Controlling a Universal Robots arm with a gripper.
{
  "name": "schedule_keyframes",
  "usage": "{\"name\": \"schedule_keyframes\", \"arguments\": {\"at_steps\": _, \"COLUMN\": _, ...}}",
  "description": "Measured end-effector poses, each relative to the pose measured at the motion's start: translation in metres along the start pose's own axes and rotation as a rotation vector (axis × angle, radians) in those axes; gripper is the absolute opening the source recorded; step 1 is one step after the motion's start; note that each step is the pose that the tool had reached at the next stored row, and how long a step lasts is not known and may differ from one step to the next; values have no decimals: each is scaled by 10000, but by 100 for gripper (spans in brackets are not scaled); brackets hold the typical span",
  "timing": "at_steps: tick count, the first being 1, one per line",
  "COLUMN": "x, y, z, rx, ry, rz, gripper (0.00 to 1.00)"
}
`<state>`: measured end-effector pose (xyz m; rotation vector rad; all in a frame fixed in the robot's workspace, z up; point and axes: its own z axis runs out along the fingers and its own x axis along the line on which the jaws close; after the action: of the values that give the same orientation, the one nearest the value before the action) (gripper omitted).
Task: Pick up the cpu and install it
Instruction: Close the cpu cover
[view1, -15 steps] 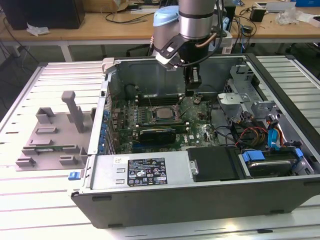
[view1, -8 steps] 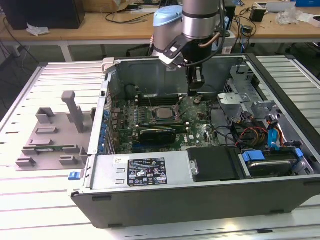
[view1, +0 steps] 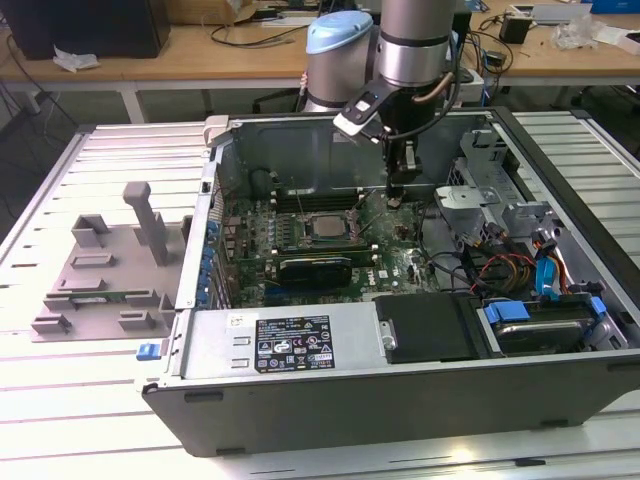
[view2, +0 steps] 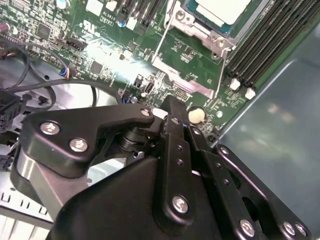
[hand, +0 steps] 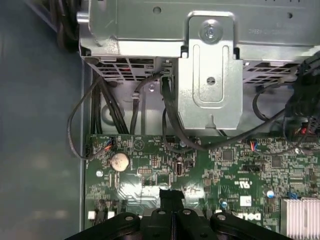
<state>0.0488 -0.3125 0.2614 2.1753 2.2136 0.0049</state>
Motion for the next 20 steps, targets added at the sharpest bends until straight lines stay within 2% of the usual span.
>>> {"name": "schedule_keyframes", "arguments": {"at_steps": 6, "x": 4, "y": 6, "z": 123, "rx": 119, "ry": 2, "rz": -1, "gripper": 11}}
{"name": "schedule_keyframes", "arguments": {"at_steps": 16, "x": 5, "y": -26, "z": 127, "rx": 119, "ry": 25, "rz": -2, "gripper": 11}}
{"name": "schedule_keyframes", "arguments": {"at_steps": 20, "x": 6, "y": -103, "z": 125, "rx": 120, "ry": 25, "rz": -2, "gripper": 11}}
